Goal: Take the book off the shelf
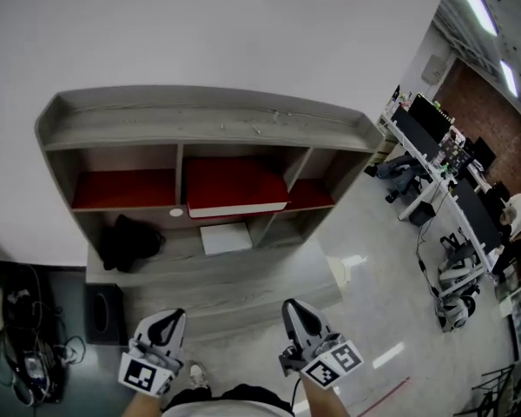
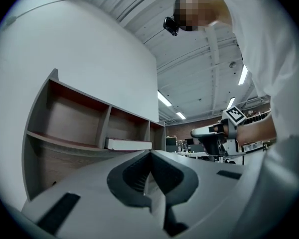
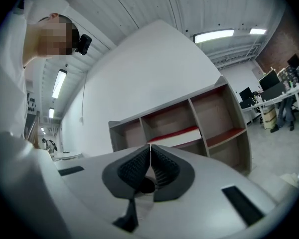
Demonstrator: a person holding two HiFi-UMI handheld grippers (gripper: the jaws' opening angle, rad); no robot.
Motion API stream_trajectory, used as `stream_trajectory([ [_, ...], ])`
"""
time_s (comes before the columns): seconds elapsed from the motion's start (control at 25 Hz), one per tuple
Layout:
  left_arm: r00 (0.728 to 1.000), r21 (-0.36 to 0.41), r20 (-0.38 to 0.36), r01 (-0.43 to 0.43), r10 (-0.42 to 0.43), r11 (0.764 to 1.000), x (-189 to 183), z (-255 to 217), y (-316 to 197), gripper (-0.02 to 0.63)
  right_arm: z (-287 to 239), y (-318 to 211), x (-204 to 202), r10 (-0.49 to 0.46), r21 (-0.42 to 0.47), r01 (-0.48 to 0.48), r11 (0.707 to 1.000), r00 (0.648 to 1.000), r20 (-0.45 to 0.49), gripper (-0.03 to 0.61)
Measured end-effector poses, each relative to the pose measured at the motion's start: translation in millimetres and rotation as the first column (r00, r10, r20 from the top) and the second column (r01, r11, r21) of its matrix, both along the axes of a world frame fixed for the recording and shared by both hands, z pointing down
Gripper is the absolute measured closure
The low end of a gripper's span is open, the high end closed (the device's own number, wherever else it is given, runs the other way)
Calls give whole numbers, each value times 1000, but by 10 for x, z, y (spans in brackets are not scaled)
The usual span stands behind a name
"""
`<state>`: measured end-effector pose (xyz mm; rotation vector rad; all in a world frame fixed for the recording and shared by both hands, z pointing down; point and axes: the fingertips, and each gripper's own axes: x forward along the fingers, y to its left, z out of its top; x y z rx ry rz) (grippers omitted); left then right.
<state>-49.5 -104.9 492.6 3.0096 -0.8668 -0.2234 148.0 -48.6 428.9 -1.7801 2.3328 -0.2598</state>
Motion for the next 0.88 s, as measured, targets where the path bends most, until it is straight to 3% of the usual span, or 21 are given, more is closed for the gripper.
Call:
stream_trajectory([
  [0.16, 1000, -44, -6, -17, 17, 999, 105, 97, -59, 597, 81, -132, 83, 15, -29, -14, 999, 1000, 26, 555],
  [0.36, 1000, -48, 16, 4, -4, 999, 158, 84, -141, 597, 23, -286, 259, 46, 2, -46, 999, 998, 30, 555],
  [0.64, 995, 18, 45, 94, -94, 995, 195, -215, -264, 597, 2, -626, 331, -67, 28, 66, 997, 996, 53, 554],
  [0.76, 991, 41, 56, 122, -125, 992, 215, -289, -323, 597, 18, -826, 297, -145, 51, 140, 989, 981, 126, 552],
  [0.88, 989, 47, 59, 135, -138, 990, 279, -322, -336, 597, 33, -1079, 352, -208, 67, 197, 978, 932, 296, 506],
])
